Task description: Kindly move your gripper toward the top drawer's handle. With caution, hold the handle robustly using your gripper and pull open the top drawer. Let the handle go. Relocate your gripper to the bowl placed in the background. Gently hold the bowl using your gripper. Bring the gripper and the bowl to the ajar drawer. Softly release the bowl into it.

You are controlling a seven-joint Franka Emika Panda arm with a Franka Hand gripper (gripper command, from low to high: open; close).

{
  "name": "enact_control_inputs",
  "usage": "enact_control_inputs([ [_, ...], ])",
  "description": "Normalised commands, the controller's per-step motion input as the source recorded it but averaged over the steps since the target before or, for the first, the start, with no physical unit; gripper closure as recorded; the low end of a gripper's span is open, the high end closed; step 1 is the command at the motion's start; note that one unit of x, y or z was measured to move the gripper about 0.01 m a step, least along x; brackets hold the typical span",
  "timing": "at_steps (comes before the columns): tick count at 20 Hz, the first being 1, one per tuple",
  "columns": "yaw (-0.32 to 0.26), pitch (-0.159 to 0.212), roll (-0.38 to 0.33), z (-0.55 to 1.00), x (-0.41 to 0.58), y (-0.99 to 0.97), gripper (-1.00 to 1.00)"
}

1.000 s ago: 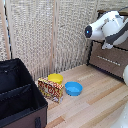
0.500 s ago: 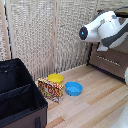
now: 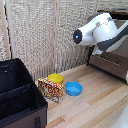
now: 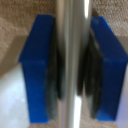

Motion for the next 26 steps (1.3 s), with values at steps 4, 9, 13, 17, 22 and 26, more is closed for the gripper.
enact_control_inputs([
  [4,0.014,0.003,-0.047,0.03,0.154,0.25,-1.00],
  [9,-0.084,-0.002,0.003,0.23,0.151,0.28,-1.00],
  [13,-0.148,0.007,0.081,0.27,0.249,0.38,-1.00],
  [17,-0.108,0.042,0.150,0.32,0.545,0.32,-1.00],
  [22,-0.057,0.096,0.200,0.30,0.667,0.35,-1.00],
  [26,-0.027,0.167,0.317,0.03,0.525,0.35,-1.00],
])
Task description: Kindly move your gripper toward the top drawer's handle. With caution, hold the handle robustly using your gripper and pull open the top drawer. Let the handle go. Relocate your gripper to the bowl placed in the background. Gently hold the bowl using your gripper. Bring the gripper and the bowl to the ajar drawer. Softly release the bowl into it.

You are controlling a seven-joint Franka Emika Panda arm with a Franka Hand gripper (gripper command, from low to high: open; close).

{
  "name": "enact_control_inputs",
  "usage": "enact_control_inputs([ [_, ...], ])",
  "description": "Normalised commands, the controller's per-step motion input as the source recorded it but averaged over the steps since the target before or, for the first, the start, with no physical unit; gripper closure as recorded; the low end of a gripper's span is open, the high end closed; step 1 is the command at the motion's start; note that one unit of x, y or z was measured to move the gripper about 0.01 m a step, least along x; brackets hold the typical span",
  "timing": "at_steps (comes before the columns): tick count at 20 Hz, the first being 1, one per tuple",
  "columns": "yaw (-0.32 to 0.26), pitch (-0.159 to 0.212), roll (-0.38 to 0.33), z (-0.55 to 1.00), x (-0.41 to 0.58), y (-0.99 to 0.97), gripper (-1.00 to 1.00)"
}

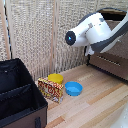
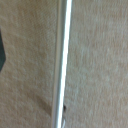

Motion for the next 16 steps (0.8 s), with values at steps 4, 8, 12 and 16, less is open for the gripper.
enact_control_inputs([
  [4,-0.056,0.190,0.353,0.00,0.420,0.24,-1.00],
  [8,-0.108,0.117,0.334,0.00,0.456,0.15,-1.00],
  [12,-0.162,0.051,0.342,0.00,0.416,0.14,-1.00],
  [16,-0.189,0.031,0.339,0.00,0.359,0.11,-1.00],
])
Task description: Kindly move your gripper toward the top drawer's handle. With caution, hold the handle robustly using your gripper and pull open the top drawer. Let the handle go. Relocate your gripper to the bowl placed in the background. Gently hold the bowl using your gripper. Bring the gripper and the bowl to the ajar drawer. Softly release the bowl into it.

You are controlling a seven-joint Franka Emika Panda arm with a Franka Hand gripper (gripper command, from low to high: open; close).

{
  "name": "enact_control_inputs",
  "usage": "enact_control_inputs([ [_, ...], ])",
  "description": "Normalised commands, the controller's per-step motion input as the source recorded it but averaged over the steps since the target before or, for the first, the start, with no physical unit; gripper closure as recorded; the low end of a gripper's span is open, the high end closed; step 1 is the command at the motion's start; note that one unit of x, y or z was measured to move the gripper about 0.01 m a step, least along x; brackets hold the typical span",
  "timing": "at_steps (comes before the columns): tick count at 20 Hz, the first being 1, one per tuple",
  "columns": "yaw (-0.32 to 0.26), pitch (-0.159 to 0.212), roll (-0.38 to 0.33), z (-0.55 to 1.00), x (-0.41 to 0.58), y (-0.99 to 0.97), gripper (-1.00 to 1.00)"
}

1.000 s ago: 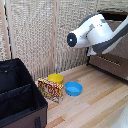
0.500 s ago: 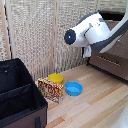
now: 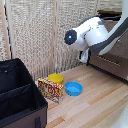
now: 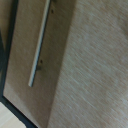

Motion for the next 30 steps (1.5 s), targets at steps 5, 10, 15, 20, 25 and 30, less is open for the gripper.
enact_control_inputs([
  [5,-0.205,0.005,0.289,0.05,0.281,0.11,-1.00],
  [10,-0.235,-0.015,0.225,0.15,0.161,0.12,-1.00],
  [15,-0.231,-0.006,0.265,0.09,0.159,0.13,-1.00],
  [20,-0.216,0.000,0.329,0.01,0.175,0.16,-1.00],
  [25,-0.209,0.000,0.340,0.00,0.186,0.17,-1.00],
  [30,-0.212,0.000,0.319,0.02,0.187,0.16,-1.00],
])
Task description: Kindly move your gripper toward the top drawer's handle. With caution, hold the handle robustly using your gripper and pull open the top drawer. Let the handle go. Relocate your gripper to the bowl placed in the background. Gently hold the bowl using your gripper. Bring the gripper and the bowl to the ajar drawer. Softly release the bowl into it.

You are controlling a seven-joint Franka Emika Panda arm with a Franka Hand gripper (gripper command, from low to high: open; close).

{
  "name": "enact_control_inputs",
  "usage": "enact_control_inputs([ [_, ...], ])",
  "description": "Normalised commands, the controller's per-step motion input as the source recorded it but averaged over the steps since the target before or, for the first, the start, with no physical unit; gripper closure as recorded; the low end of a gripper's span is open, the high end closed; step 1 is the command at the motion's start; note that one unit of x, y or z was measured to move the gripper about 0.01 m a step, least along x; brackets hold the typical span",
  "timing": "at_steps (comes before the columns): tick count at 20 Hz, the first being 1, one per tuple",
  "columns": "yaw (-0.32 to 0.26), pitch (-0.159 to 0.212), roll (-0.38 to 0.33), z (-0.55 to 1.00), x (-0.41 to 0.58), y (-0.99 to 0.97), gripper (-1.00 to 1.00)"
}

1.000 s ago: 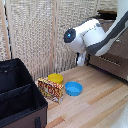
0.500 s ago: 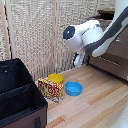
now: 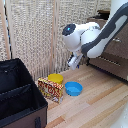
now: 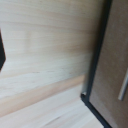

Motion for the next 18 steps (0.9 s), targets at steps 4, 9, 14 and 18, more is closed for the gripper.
enact_control_inputs([
  [4,-0.210,-0.022,0.204,0.13,0.248,0.11,-1.00],
  [9,-0.183,-0.005,0.135,0.17,0.404,0.10,-1.00],
  [14,-0.162,0.008,0.101,0.20,0.553,0.09,-1.00],
  [18,-0.137,0.050,0.126,0.20,0.702,0.09,-1.00],
])
